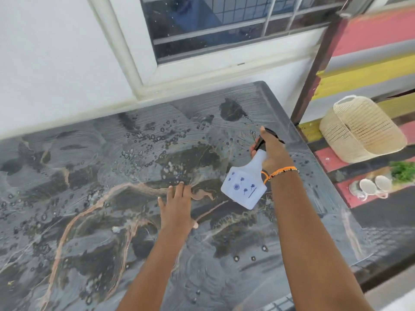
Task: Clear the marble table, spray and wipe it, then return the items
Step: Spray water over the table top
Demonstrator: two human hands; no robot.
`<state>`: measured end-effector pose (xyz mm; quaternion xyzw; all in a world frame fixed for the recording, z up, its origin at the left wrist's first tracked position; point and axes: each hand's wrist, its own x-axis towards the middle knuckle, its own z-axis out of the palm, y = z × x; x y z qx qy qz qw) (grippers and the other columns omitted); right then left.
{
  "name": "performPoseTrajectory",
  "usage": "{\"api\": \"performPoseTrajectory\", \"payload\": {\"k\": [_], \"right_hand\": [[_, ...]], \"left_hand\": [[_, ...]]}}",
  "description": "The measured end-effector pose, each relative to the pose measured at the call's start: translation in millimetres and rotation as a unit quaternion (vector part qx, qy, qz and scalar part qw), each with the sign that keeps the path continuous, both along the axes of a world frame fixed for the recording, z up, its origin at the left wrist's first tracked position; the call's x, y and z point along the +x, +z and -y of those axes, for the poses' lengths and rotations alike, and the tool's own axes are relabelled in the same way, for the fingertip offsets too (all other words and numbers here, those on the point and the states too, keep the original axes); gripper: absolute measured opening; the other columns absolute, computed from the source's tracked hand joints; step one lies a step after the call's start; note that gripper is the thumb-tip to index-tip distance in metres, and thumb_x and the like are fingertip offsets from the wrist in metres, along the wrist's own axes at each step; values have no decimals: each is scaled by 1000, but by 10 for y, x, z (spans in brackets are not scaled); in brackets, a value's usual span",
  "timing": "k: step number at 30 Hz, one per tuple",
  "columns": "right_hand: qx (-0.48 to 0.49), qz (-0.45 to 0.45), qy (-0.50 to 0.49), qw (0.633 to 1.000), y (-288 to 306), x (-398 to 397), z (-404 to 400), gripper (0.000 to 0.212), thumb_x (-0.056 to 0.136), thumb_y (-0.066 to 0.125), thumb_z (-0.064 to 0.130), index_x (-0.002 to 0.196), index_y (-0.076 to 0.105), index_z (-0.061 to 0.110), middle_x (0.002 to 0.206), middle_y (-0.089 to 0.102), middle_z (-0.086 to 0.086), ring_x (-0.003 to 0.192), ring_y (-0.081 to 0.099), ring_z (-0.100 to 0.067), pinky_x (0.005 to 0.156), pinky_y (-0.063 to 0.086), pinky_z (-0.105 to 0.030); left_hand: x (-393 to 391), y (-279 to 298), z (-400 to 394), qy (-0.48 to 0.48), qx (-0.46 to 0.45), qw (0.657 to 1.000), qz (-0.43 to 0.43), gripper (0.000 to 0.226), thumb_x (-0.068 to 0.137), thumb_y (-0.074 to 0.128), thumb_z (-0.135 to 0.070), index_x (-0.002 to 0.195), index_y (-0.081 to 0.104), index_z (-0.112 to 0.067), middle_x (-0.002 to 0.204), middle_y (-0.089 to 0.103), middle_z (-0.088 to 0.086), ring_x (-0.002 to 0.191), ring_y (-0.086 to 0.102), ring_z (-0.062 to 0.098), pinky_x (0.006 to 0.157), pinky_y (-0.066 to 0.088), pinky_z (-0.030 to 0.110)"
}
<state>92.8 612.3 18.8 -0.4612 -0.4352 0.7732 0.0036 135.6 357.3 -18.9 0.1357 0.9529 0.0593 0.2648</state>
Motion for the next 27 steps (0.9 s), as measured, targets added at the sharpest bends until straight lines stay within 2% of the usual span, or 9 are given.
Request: {"api": "performPoseTrajectory", "payload": {"k": [2,4,8,10,15,18,21,24,27], "right_hand": [[-22,-9,37,999,13,54,81,37,89,60,41,72,53,9,58,52,-5,48,54,-17,38,44,-19],[-43,-22,58,997,20,116,220,34,89,61,39,75,57,8,56,59,-6,47,61,-18,42,50,-21],[-84,-39,183,979,-11,266,743,33,89,59,39,77,61,8,62,68,-9,67,71,-23,65,59,-39],[-104,-34,237,965,-24,355,1121,35,89,59,39,75,62,7,66,70,-10,72,72,-24,69,58,-43],[-104,-42,388,915,6,634,2261,35,90,58,39,73,62,9,70,68,-9,78,71,-21,64,60,-37],[-58,-37,470,880,30,882,2947,36,91,56,40,71,60,10,70,64,-9,78,67,-21,68,59,-35],[-38,-32,529,847,34,1100,3459,37,91,56,40,70,60,10,70,61,-9,72,66,-19,62,58,-28],[-20,-10,570,821,52,1296,3857,38,89,59,43,73,60,8,70,62,-11,68,66,-21,55,56,-26],[10,6,552,834,37,1453,4100,38,87,61,42,70,57,8,64,58,-7,54,62,-18,46,49,-22]], "left_hand": [[11,-16,27,-2,12,1000,-17,104,68,81,-32,146,13,-19,157,9,1,146,4,27,115,7,53],[52,-31,67,0,33,999,-29,105,70,78,-35,147,9,-21,158,4,0,146,1,25,115,1,53],[234,-32,412,132,111,983,-57,104,71,75,-45,148,8,-26,158,3,-1,146,2,23,113,-2,56],[385,-16,723,175,107,977,-53,107,69,75,-48,149,7,-26,158,5,0,146,5,22,114,-1,56],[917,29,1579,259,87,961,-52,108,69,76,-46,149,7,-25,158,5,5,145,5,26,113,-2,57],[1349,61,2134,350,52,935,-28,113,69,76,-49,150,1,-23,158,-2,9,146,1,29,112,-3,59],[1737,61,2571,420,31,907,13,119,67,75,-53,149,-5,-21,157,-8,14,145,-3,32,111,-5,60],[2015,38,2850,423,15,905,26,119,69,74,-50,149,-9,-19,158,-13,8,146,-4,28,111,-5,61],[2113,-9,2920,385,5,923,5,118,71,74,-47,148,-11,-18,158,-12,6,146,-5,25,111,-4,60]]}}
